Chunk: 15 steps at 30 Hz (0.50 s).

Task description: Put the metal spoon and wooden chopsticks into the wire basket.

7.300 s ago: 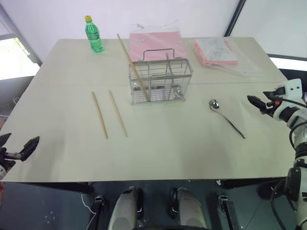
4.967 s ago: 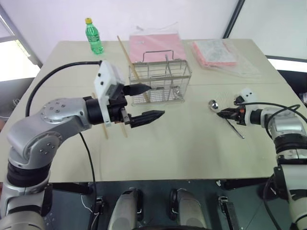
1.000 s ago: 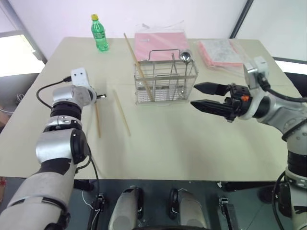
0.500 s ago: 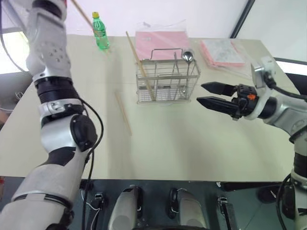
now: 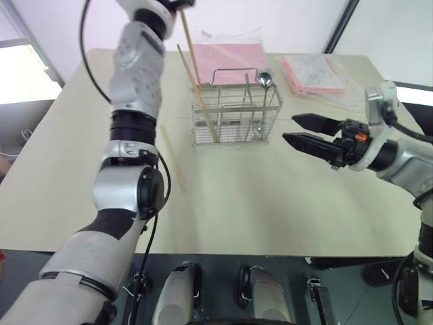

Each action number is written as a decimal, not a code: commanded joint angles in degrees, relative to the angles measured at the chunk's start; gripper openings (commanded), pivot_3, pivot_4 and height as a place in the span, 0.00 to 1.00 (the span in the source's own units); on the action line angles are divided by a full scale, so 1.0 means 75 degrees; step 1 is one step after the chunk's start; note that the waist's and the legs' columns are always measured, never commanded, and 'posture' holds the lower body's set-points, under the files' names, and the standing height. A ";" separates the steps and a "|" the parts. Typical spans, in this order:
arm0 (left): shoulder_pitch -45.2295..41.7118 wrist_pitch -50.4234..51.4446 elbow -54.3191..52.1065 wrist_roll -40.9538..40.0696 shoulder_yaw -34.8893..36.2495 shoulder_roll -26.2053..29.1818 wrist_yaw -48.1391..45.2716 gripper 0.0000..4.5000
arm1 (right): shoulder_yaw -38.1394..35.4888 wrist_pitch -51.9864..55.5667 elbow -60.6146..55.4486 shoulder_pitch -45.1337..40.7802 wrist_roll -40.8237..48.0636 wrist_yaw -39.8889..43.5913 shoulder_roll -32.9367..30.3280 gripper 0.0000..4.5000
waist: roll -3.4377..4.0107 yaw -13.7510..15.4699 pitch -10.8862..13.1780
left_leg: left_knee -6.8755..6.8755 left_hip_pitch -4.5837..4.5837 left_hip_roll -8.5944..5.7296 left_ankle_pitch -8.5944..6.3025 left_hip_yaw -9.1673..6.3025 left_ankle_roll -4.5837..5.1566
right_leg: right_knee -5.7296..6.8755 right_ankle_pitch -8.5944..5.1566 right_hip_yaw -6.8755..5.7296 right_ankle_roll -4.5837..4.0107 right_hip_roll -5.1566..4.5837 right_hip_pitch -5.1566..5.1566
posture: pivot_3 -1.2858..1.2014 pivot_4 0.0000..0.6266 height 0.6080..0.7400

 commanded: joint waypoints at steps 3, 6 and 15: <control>0.0571 -0.0018 -0.0533 0.0189 -0.0286 -0.0275 -0.0101 0.01 | -0.0398 -0.0113 -0.0287 0.0109 0.0275 -0.0176 -0.0030 0.93 | 0.0001 -0.0030 0.0000 | 0.0000 -0.0002 0.0002 -0.0002 0.0001 0.0003 | -0.0002 0.0000 0.0001 0.0000 0.0001 -0.0002 | 0.52 0.24 0.63; 0.0891 0.0080 -0.0898 0.0141 -0.0317 -0.0424 -0.0040 0.24 | -0.0361 -0.0158 -0.0247 0.0109 0.0261 -0.0210 0.0000 0.93 | 0.0001 -0.0015 0.0000 | 0.0000 -0.0004 0.0008 -0.0002 -0.0001 0.0004 | 0.0001 0.0001 0.0000 -0.0001 0.0006 -0.0006 | 0.52 0.24 0.63; 0.1542 0.1233 -0.3080 0.0077 -0.0281 -0.0252 0.0467 0.98 | -0.0082 -0.0275 0.0106 -0.0146 0.0096 -0.0119 0.0028 0.93 | 0.0001 -0.0008 0.0000 | 0.0003 -0.0005 0.0006 -0.0002 -0.0001 0.0004 | -0.0002 0.0002 0.0001 -0.0002 0.0003 -0.0003 | 0.52 0.24 0.63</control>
